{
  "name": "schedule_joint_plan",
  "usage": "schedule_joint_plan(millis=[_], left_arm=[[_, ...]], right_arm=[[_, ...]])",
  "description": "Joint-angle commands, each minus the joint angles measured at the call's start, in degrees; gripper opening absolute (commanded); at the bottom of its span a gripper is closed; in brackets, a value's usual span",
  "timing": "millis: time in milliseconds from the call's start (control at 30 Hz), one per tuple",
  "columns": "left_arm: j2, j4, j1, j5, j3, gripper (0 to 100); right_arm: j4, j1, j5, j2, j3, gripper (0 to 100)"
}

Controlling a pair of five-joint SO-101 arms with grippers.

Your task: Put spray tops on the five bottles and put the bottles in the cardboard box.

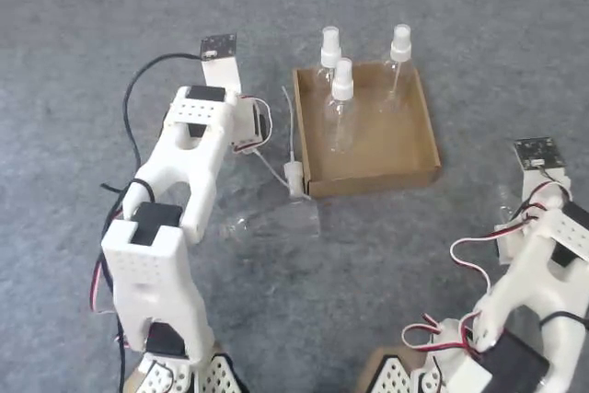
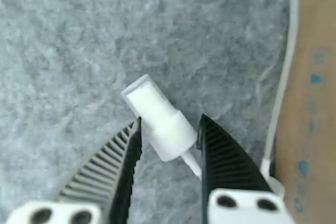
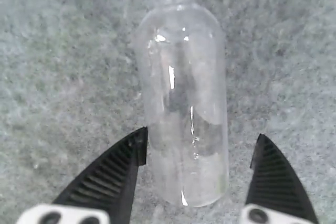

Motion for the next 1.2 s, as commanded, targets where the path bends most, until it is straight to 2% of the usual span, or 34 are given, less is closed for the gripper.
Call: schedule_joint_plan(millis=[0, 167, 300, 633, 733, 933, 1167], left_arm=[[-0.4, 1.4, -0.4, 0.4, -2.8, 16], [-0.3, 2.5, -0.8, -2.9, -2.8, 16], [-0.4, 4.0, -3.1, -7.6, -3.2, 16], [-0.2, 17.8, -8.7, -19.6, -14.2, 16], [-0.2, 18.5, -10.2, -17.9, -16.5, 16], [-0.1, 13.4, -10.1, -7.3, -14.2, 16], [-0.1, 7.4, -6.2, -1.8, -8.2, 16]], right_arm=[[0.7, -0.2, 0.8, -2.9, -2.3, 27.0], [0.7, -0.2, 1.1, -2.9, -1.6, 27.0], [0.7, -0.3, 5.1, -2.9, 0.3, 27.0], [0.7, -0.2, 5.5, -3.2, 0.4, 27.1], [0.7, -0.2, 5.5, -3.0, 0.4, 27.1], [0.7, -0.2, 5.5, -3.0, 0.4, 27.1], [0.7, -0.2, 5.5, -3.0, 0.4, 27.1]])
